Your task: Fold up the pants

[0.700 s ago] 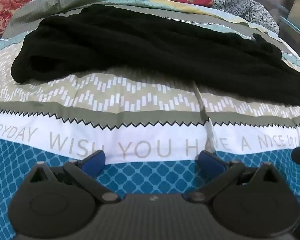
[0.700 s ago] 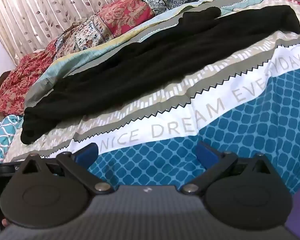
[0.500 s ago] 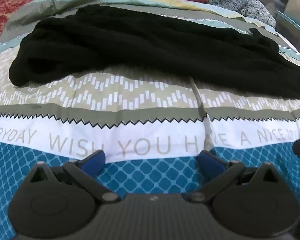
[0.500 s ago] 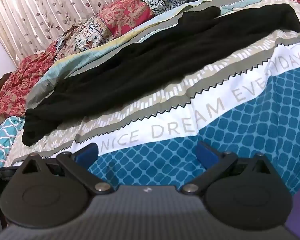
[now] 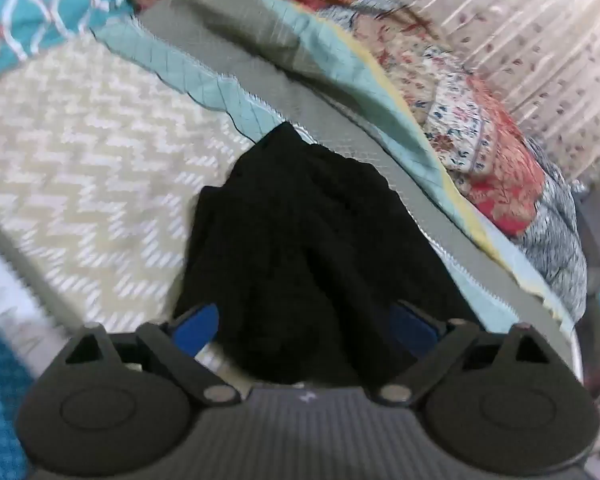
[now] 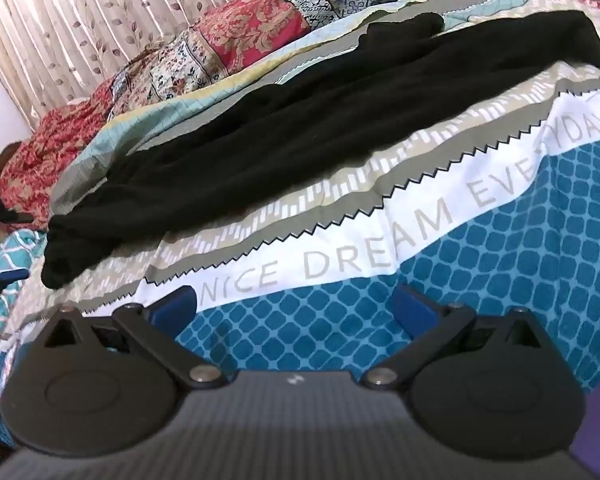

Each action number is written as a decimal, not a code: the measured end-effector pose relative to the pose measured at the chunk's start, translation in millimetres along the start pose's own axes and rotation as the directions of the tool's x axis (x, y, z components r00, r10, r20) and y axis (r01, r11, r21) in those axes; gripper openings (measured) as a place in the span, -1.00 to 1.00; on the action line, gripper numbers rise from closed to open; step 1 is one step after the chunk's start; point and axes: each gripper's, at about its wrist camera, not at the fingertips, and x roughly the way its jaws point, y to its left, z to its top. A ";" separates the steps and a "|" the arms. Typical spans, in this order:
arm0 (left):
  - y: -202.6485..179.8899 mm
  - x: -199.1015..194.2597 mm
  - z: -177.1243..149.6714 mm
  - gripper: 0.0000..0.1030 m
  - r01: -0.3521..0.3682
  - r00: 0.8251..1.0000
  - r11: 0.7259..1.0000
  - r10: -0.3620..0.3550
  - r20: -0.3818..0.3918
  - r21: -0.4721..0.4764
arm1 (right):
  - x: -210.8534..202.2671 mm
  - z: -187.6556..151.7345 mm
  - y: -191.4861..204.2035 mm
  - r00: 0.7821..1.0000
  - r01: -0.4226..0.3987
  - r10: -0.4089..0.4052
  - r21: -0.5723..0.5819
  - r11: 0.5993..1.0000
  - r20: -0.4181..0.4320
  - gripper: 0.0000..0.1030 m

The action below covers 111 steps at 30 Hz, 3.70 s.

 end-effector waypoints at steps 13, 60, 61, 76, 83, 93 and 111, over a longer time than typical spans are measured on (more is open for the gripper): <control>22.8 -30.7 -39.0 -0.67 0.090 0.995 0.996 -0.090 -0.039 0.003 | -36.0 61.5 -41.7 0.983 0.071 -0.089 0.116 0.991 0.159 0.14; 54.8 -159.8 -96.1 0.06 0.022 0.999 0.993 -0.016 -0.051 0.114 | -160.8 90.9 -122.5 0.924 0.299 -0.334 0.196 0.934 0.185 0.04; 51.6 -161.8 -84.7 0.07 -0.011 1.000 0.990 0.010 0.007 0.137 | -156.1 103.8 -109.2 0.931 0.273 -0.299 0.142 0.951 0.209 0.03; -0.1 25.0 4.0 0.60 -0.149 0.987 0.934 0.159 -0.003 0.325 | 178.1 297.5 -31.1 0.970 0.243 -0.242 -0.087 0.966 0.018 0.40; -10.0 39.6 17.1 -0.80 -0.143 0.985 0.922 0.167 -0.038 0.359 | 191.2 305.4 -66.7 0.901 0.422 -0.418 -0.016 0.906 0.114 -0.83; 5.0 -14.8 2.7 -0.82 -0.070 0.997 0.948 0.074 0.001 0.309 | 25.0 252.8 -175.5 0.815 0.532 -0.574 0.286 0.797 0.080 -0.12; -23.9 34.2 -11.6 -0.73 -0.155 0.983 0.880 0.182 -0.018 0.449 | 144.4 299.5 -169.7 0.810 0.585 -0.586 -0.050 0.809 -0.010 0.35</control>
